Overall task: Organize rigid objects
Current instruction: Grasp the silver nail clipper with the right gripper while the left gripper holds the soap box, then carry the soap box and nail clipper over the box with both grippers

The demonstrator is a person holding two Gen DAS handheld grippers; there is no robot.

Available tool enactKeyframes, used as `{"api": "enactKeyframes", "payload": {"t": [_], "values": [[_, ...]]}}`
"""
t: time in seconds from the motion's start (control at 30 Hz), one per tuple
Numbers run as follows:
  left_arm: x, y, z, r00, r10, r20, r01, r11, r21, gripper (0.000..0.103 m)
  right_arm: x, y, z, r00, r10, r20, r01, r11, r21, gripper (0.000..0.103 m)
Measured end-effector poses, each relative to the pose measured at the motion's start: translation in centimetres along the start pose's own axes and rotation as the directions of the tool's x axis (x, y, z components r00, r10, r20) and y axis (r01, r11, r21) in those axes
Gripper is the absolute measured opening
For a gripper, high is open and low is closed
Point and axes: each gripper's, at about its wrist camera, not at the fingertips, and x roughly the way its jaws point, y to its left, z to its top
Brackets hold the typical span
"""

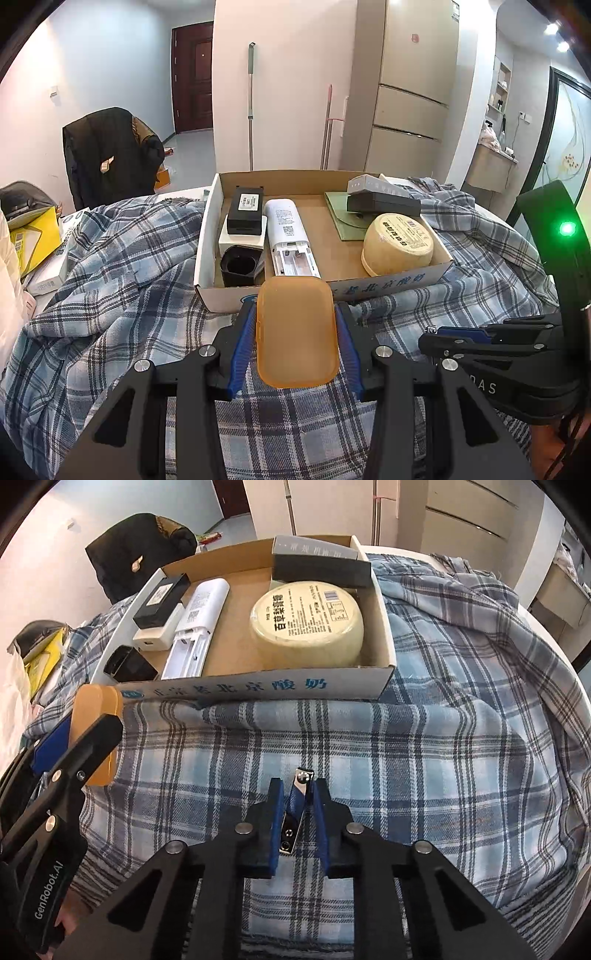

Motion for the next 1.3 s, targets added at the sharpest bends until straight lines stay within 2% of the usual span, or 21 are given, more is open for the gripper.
{"api": "enactKeyframes", "payload": {"t": [0.1,0.13,0.23,0.33,0.47,0.57,0.67,0.83,1.07,1.17,1.3], "values": [[0.0,0.0,0.0,1.000,-0.001,-0.002,0.001,1.000,0.000,0.045,0.0,0.2,-0.1,1.000,-0.004,0.016,0.004,1.000,-0.006,0.014],[0.0,-0.1,0.0,1.000,-0.002,-0.004,0.002,1.000,0.000,0.045,0.1,0.2,0.0,1.000,0.007,0.016,-0.006,1.000,-0.011,0.009],[0.2,-0.1,0.0,1.000,-0.009,-0.012,0.009,1.000,-0.001,0.045,-0.1,0.2,0.2,0.999,0.033,0.035,-0.032,0.999,-0.016,0.009],[0.1,0.0,0.0,1.000,-0.010,-0.008,0.010,1.000,-0.006,0.045,-0.7,-0.1,0.4,0.998,0.010,0.064,-0.007,0.999,-0.037,0.009],[0.0,0.1,0.0,1.000,-0.009,-0.005,0.009,1.000,-0.002,0.045,-1.8,-1.5,0.5,0.997,0.041,0.067,-0.040,0.999,-0.017,0.009],[0.0,0.1,0.1,1.000,-0.009,-0.006,0.009,1.000,-0.002,0.045,-3.4,-2.1,0.8,0.993,0.028,0.113,-0.027,1.000,-0.014,0.009],[-0.1,0.1,0.2,1.000,-0.009,-0.007,0.009,1.000,-0.002,0.045,-5.0,-2.5,1.8,0.989,0.027,0.148,-0.029,1.000,0.009,0.009],[-0.4,0.2,0.5,1.000,-0.001,0.002,0.001,1.000,0.000,0.045,-6.7,-1.3,4.2,0.979,0.037,0.201,-0.032,0.999,-0.028,0.009],[-3.4,0.5,4.2,0.997,0.022,0.070,-0.024,0.999,0.023,0.045,-5.5,0.1,8.1,0.976,0.095,0.197,-0.092,0.995,-0.025,0.009],[-4.1,1.4,6.9,0.993,0.065,0.100,-0.066,0.998,0.006,0.045,-4.3,1.3,9.2,0.968,0.143,0.207,-0.138,0.990,-0.040,0.009],[-4.7,2.7,9.7,0.987,0.069,0.147,-0.065,0.997,-0.034,0.045,-1.8,2.7,9.9,0.959,0.200,0.200,-0.193,0.980,-0.051,0.009]]}}
